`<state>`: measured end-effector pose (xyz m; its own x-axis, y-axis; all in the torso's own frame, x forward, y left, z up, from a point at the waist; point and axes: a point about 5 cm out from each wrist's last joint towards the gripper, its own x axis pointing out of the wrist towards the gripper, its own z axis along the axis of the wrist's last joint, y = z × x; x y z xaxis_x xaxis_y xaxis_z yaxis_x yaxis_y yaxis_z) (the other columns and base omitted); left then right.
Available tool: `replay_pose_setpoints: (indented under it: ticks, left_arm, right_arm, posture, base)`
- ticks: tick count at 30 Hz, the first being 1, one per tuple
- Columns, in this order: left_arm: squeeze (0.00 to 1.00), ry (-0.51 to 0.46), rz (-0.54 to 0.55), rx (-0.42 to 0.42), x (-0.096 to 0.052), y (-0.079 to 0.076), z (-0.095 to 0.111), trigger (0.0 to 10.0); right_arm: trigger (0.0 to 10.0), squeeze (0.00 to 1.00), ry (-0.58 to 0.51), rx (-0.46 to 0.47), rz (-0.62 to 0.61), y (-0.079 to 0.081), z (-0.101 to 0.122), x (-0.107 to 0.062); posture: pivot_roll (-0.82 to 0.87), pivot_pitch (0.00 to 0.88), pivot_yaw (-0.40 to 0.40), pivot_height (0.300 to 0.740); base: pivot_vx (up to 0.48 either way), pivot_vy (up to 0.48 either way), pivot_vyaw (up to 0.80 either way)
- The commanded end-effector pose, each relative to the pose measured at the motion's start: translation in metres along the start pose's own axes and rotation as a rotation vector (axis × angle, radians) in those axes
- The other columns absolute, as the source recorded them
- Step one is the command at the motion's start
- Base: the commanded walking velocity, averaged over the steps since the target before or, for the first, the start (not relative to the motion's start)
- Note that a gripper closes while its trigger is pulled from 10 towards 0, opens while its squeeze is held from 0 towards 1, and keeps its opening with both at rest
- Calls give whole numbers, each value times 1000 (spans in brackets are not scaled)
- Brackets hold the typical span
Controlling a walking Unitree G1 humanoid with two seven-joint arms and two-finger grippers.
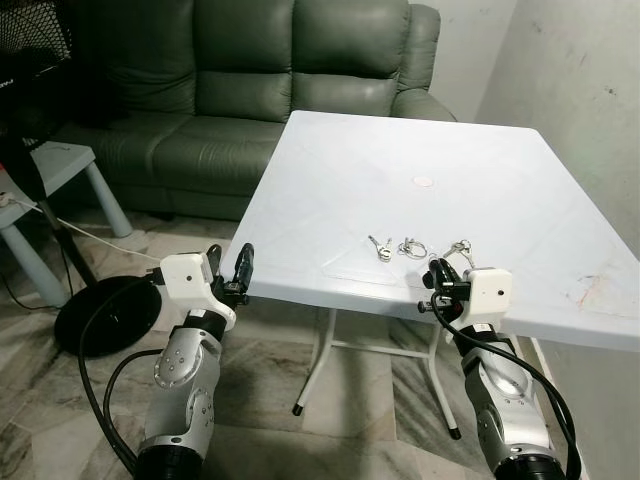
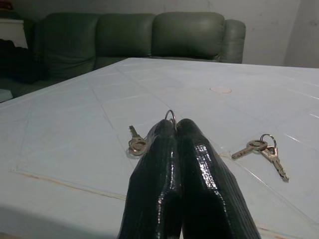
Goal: Hang keys on a hook
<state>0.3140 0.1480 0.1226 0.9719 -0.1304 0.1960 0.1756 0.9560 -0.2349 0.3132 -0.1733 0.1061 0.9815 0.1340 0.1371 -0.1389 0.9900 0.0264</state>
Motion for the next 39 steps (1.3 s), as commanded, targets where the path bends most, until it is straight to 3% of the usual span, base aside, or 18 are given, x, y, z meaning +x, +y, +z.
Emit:
replay_pose_setpoints:
  ticks: [1,24,39]
  left_arm:
    - [0,-22,-18,-4,2,-3,8,10000]
    - [0,28,36,14,9,13,21,10000]
    - [0,24,48,5,12,14,27,10000]
  right_arm:
    - [10000,0,-42,7,-2,0,11,4]
    - [10000,0,-38,-33,13,6,28,23]
    - [10000,0,-19,-32,14,11,30,28]
  posture:
    - [192,0,-28,740]
    - [204,0,-4,740]
    - [205,0,-5,740]
  base:
    - [0,0,0]
    - [0,0,0]
    - [0,0,-657]
